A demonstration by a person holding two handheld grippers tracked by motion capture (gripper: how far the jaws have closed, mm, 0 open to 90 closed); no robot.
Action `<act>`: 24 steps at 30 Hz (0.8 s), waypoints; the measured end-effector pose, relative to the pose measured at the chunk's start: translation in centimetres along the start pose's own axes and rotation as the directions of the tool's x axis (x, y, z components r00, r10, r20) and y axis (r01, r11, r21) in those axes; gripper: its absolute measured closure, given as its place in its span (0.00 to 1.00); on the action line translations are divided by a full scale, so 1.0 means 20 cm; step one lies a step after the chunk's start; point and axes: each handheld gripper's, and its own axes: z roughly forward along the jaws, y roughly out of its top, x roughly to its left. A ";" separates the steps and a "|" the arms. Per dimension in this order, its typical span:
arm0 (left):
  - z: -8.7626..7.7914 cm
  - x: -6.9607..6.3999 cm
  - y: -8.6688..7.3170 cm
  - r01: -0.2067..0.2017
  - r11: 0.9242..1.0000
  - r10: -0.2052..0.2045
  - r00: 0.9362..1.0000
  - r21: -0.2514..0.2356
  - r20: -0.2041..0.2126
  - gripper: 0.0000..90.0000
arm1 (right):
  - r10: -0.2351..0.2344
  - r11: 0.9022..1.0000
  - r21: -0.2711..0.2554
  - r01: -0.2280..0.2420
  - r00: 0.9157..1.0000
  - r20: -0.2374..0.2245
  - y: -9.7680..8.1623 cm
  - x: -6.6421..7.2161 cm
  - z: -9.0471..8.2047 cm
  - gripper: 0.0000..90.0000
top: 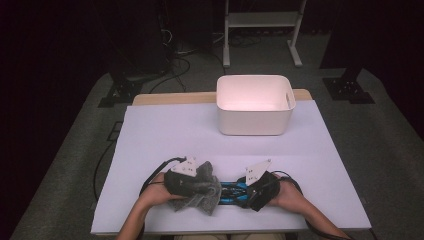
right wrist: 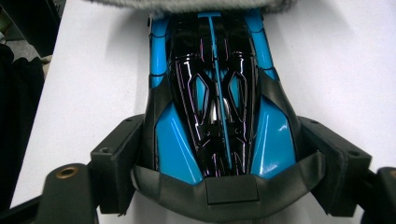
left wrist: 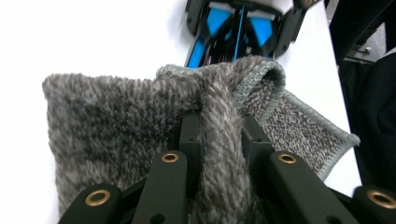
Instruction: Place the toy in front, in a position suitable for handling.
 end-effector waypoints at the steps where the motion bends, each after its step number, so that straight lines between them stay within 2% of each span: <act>1: 0.02 0.00 0.02 -0.010 1.000 0.010 1.000 0.005 0.005 0.84 | 0.000 1.000 -0.001 0.000 1.000 -0.001 0.00 0.00 0.00 0.24; 6: 0.10 0.03 0.12 -0.053 0.999 0.053 0.998 0.011 0.025 0.84 | -0.001 1.000 -0.003 0.001 1.000 -0.002 0.00 0.00 0.00 0.24; 8: 0.10 0.03 0.13 -0.061 0.998 0.061 0.998 0.009 0.027 0.83 | -0.003 1.000 -0.001 0.003 1.000 0.001 0.00 0.00 0.00 0.24; 13: 0.07 0.03 0.05 -0.053 0.998 0.053 0.998 -0.019 0.026 0.83 | 0.000 1.000 0.001 0.000 1.000 0.000 0.00 0.00 0.00 0.24; 15: 0.04 0.03 0.02 -0.074 0.997 0.075 0.997 -0.020 0.016 0.83 | -0.004 1.000 -0.003 0.004 1.000 0.000 0.00 0.00 0.00 0.24; 18: 0.00 0.03 -0.03 -0.078 0.997 0.078 0.997 -0.015 0.005 0.83 | -0.005 1.000 -0.005 0.005 1.000 -0.001 -0.01 0.00 0.00 0.24; 20: -0.02 0.03 -0.07 -0.068 0.998 0.068 0.998 -0.016 0.001 0.83 | -0.006 1.000 -0.006 0.006 1.000 -0.002 -0.01 0.00 0.00 0.24; 24: -0.04 0.04 -0.12 -0.032 0.999 0.033 0.999 -0.043 0.023 0.80 | -0.005 1.000 -0.007 0.005 1.000 -0.001 -0.01 0.00 0.00 0.24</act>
